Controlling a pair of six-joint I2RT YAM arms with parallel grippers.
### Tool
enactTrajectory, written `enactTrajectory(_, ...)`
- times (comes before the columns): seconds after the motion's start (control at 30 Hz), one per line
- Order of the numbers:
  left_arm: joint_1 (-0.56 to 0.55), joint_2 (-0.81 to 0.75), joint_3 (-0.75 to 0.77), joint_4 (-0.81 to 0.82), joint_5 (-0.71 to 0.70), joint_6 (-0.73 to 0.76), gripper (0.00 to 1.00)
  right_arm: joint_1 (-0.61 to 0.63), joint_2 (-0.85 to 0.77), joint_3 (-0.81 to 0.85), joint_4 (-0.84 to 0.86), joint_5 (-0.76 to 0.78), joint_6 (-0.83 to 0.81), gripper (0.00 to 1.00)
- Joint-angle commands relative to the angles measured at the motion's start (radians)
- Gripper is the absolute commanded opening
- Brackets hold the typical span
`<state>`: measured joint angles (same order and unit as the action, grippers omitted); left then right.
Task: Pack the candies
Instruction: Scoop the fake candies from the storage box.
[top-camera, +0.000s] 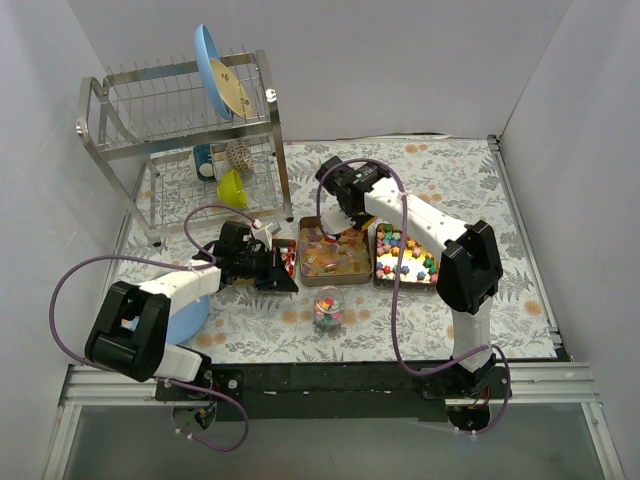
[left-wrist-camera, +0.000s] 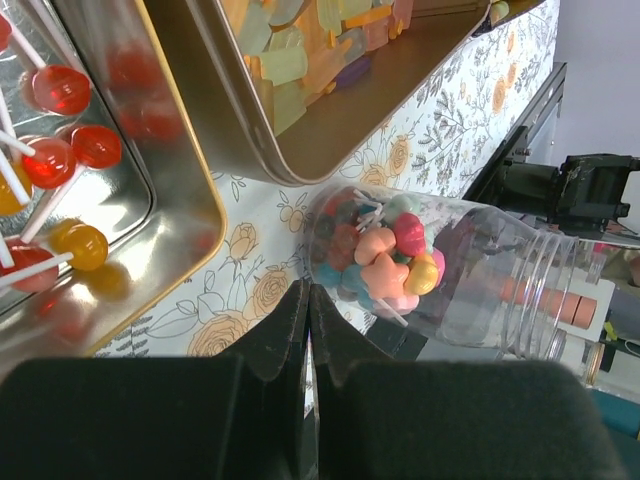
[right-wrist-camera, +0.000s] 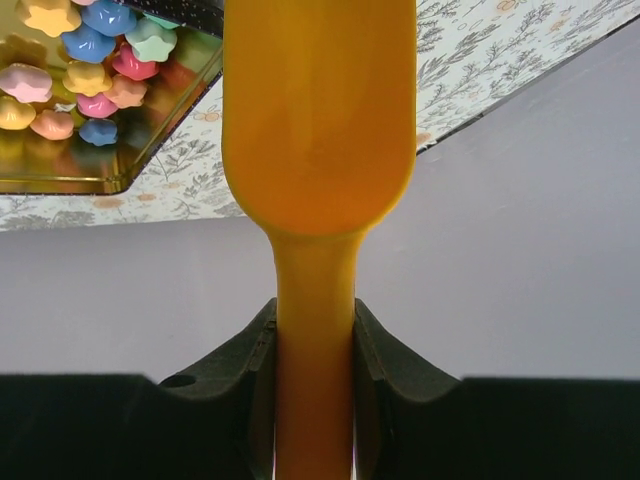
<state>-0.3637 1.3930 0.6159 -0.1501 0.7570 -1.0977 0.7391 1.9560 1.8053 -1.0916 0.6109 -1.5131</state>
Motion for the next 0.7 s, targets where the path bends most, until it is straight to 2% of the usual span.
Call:
enactTrajectory(0.0, -0.003, 0.018, 0.016, 0.058, 0.028, 0.006, 0.00, 0.043, 0.027, 0.005, -0.008, 0.139, -0.030, 0.01)
enactTrajectory(0.3, -0.004, 0.126, 0.045, 0.090, 0.103, 0.041, 0.00, 0.106, 0.084, -0.038, -0.047, 0.184, 0.057, 0.01)
enactTrajectory(0.67, -0.003, 0.189, 0.059, 0.130, 0.143, 0.053, 0.00, 0.261, 0.050, -0.109, -0.148, -0.049, 0.251, 0.01)
